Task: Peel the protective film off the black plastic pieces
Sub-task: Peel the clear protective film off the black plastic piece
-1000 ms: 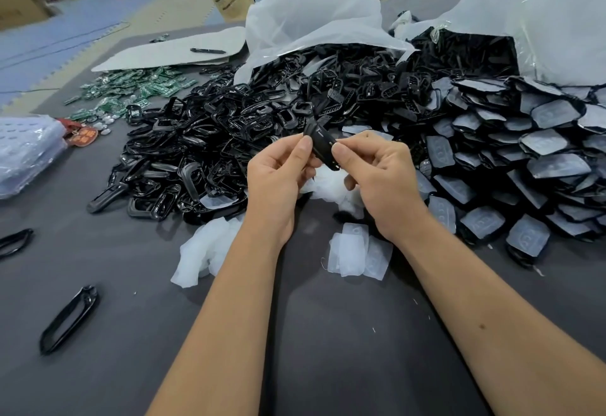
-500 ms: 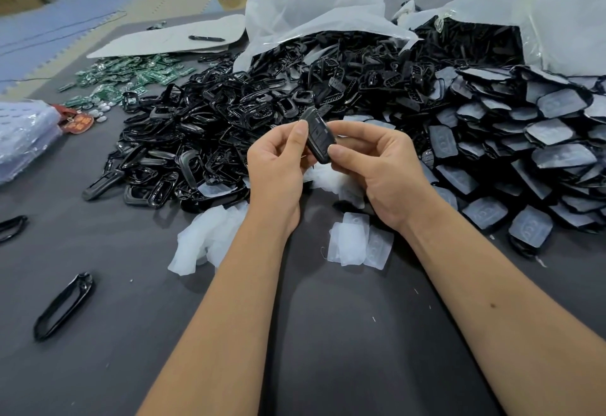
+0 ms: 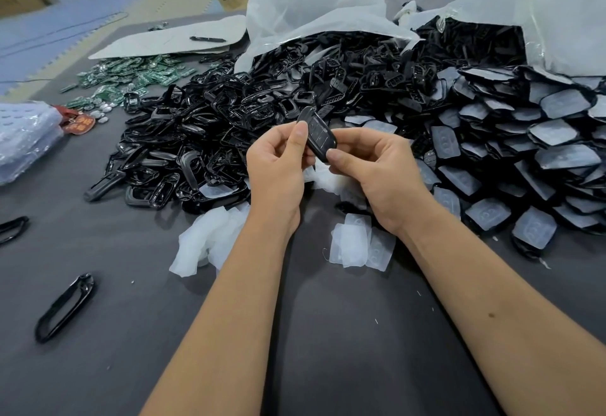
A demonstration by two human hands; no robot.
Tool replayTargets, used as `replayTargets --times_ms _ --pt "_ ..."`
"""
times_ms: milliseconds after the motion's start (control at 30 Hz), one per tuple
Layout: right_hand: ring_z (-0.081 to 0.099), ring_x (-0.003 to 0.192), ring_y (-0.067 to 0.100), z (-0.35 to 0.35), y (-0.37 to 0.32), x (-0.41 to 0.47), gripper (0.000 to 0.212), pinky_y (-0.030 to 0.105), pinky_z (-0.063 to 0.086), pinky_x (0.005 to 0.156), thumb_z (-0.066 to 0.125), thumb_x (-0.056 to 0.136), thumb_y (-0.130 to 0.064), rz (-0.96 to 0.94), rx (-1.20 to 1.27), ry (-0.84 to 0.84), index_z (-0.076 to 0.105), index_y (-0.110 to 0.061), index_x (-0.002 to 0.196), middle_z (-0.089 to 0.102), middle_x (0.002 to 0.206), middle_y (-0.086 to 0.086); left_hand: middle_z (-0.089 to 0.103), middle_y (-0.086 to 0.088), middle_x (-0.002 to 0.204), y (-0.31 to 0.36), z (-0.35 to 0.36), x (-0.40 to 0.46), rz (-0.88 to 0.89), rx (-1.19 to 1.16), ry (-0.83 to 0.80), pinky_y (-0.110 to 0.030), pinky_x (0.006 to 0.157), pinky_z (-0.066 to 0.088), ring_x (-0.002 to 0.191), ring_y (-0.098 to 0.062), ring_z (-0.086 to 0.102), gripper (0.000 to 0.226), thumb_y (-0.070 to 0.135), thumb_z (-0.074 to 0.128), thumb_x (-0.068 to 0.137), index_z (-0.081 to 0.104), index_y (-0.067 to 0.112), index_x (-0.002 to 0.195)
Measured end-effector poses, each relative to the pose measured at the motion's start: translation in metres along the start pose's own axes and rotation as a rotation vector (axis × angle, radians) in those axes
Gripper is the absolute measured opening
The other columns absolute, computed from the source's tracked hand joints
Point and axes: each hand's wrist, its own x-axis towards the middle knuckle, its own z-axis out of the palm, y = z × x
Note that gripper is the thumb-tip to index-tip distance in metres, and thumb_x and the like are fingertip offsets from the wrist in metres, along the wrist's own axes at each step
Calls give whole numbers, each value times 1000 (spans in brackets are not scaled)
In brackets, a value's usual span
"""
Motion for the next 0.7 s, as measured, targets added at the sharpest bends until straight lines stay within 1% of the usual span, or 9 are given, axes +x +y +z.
replayTargets --times_ms 33,100,233,300,400,500,633,700 --pt "71 82 9 -1 0 0 24 17 55 72 71 92 6 -6 10 -1 77 -10 108 78 89 1 69 -6 78 0 0 0 -3 1 -4 -24 66 52 68 -13 58 18 13 59 105 72 6 95" --pt "71 84 9 -2 0 1 25 20 55 76 70 92 7 3 46 -7 78 -11 107 78 89 1 69 -5 77 -1 0 0 -8 2 -9 -23 65 52 66 -10 58 18 13 59 105 72 2 99" --pt "71 82 8 -2 -1 1 27 18 55 75 67 91 10 18 104 -37 77 -11 106 78 87 -2 67 -7 77 -3 0 1 -23 -17 -18 -22 64 51 65 -10 57 20 13 59 106 71 -3 104" --pt "71 82 9 -2 -1 1 29 18 55 74 68 91 10 7 110 -12 77 -12 108 78 86 -3 66 -7 76 -3 1 1 -36 -22 -19 -22 64 51 65 -9 57 22 14 59 106 70 -4 106" --pt "68 79 17 0 -1 -1 33 23 57 64 70 91 8 -7 92 28 77 -18 110 73 79 -6 65 -8 77 -3 0 1 -48 -20 -10 -23 64 51 64 -10 56 24 14 59 106 69 -7 106" --pt "71 83 11 1 -1 -1 32 22 58 75 69 91 10 -17 68 17 76 -17 107 74 79 -6 64 -13 80 -3 -1 2 -47 -12 -8 -23 64 51 63 -11 56 24 14 59 106 68 -8 107" --pt "71 81 13 -2 -2 -2 35 21 56 77 72 89 10 21 124 53 73 -13 114 73 78 -3 61 -12 78 0 3 -2 -73 -18 -16 -24 64 50 64 -11 55 24 14 59 106 67 -8 106" --pt "71 79 12 -3 -3 -2 37 18 55 74 73 87 11 12 150 66 72 -14 114 72 79 -2 60 -13 81 3 5 -3 -95 -47 -28 -23 65 50 66 -13 54 22 14 58 106 67 -7 106"
